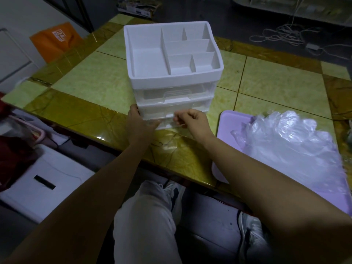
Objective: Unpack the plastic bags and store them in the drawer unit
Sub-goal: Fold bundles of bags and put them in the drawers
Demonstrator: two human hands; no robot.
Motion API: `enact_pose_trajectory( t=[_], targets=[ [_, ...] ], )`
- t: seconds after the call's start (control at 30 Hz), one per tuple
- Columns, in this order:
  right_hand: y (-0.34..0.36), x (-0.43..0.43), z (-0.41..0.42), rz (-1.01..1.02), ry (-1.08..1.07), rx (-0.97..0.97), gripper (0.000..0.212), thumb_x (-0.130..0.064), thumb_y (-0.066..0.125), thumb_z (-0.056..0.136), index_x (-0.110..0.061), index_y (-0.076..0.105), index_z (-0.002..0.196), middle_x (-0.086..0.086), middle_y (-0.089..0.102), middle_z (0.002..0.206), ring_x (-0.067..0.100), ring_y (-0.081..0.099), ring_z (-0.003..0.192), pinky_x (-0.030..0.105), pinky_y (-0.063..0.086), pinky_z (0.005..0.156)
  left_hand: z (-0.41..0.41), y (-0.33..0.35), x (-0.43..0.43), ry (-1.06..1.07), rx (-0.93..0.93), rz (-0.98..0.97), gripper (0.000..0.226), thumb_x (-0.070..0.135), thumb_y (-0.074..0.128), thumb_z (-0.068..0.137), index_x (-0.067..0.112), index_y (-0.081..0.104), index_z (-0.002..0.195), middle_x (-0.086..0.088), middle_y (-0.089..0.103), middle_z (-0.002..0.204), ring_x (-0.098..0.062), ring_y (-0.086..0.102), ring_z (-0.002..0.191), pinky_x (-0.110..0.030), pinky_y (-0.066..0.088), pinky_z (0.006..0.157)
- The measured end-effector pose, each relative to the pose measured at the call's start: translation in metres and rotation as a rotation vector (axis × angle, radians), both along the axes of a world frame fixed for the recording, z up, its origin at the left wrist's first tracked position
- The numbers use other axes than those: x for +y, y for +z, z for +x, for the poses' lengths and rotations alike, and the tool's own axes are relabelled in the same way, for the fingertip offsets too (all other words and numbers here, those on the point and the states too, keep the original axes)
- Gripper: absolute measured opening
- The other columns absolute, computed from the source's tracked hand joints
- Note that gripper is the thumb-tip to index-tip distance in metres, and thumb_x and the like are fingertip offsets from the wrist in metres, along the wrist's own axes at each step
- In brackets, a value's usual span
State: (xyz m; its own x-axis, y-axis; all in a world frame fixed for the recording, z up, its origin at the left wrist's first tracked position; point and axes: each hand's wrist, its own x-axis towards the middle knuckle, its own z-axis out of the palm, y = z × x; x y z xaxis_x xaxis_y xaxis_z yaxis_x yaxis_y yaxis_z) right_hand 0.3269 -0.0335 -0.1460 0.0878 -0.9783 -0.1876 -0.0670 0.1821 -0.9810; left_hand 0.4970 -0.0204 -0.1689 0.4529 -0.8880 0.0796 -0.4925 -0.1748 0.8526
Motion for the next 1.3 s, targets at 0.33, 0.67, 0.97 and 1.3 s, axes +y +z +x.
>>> enact_pose_trajectory(
  t=[0.33,0.67,0.97,1.3],
  targets=[
    [0.022,0.002,0.025,0.378,-0.02,-0.434,0.036,-0.056,0.061,0.084,-0.022,0.052,0.078,-0.002,0.046,0.072,0.011,0.037,0.063,0.021,0.036,0.055,0.004,0.039,0.014,0.049,0.196,-0.103,0.076,0.078,0.043,0.075,0.017,0.054,0.119,-0.007,0.058,0.113,-0.019,0.06,0.099,-0.043,0.054,0.085],
    [0.031,0.027,0.024,0.476,-0.159,-0.294,0.032,-0.038,0.062,0.088,-0.017,0.048,0.069,0.001,0.05,0.059,0.013,0.048,0.05,0.02,0.033,0.044,0.0,0.06,0.014,0.053,0.279,0.111,0.071,0.078,0.045,0.075,0.018,0.055,0.112,-0.004,0.06,0.112,-0.024,0.058,0.103,-0.046,0.049,0.093],
    [0.036,0.062,0.008,0.588,-0.081,-0.155,0.031,-0.042,0.061,0.087,-0.015,0.054,0.073,0.0,0.057,0.068,0.011,0.054,0.056,0.02,0.041,0.048,-0.006,0.047,0.046,0.028,0.152,0.297,0.061,0.039,0.062,0.074,-0.004,0.053,0.117,-0.021,0.059,0.116,-0.037,0.057,0.106,-0.044,0.051,0.09],
    [0.036,0.097,-0.002,0.571,-0.055,-0.188,0.032,-0.046,0.054,0.093,-0.016,0.052,0.083,0.001,0.06,0.073,0.011,0.056,0.062,0.021,0.042,0.052,-0.012,0.056,0.095,0.011,0.023,0.324,0.047,0.042,0.054,0.083,0.011,0.056,0.118,-0.015,0.057,0.123,-0.035,0.05,0.117,-0.042,0.041,0.102]
  ],
)
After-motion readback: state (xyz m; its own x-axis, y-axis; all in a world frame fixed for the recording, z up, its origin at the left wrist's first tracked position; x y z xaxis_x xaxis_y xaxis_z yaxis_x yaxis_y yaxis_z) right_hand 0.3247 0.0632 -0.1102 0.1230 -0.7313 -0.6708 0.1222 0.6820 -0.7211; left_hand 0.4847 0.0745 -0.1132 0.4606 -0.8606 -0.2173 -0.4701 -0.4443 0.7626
